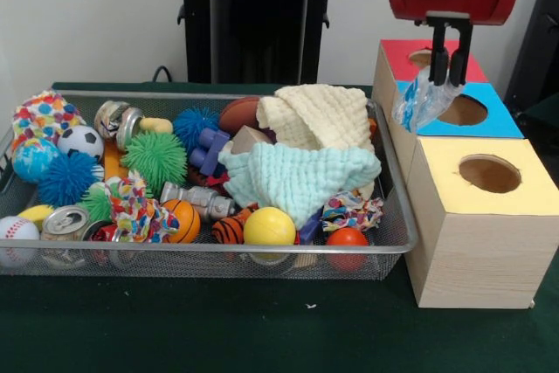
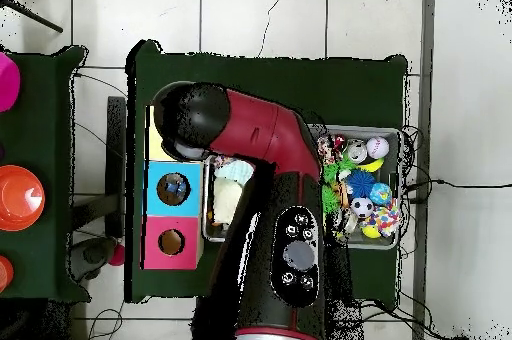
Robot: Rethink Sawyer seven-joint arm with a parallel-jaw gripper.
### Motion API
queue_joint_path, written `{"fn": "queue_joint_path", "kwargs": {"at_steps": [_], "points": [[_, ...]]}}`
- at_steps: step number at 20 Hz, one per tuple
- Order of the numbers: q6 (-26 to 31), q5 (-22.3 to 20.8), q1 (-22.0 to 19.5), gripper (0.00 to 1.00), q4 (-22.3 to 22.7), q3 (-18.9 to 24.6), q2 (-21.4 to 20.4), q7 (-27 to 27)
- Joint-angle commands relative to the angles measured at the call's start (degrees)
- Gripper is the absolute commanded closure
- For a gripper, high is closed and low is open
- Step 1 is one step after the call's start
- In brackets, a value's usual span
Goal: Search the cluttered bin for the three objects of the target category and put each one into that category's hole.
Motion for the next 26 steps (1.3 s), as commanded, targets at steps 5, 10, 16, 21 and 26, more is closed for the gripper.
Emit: {"fn": "queue_joint_path", "kwargs": {"at_steps": [5,10,16,21,26], "points": [[2.5,0.7,1.6,1.0,2.8,-1.0,3.4,17.3],[4.5,0.7,2.7,1.0,2.6,-2.0,2.5,17.3],[5.8,0.9,4.5,1.0,4.1,-3.0,0.8,17.7],[6.2,1.6,5.2,1.0,3.5,-3.7,1.1,18.7],[6.0,2.0,5.7,1.0,3.5,-4.3,1.6,18.9]]}}
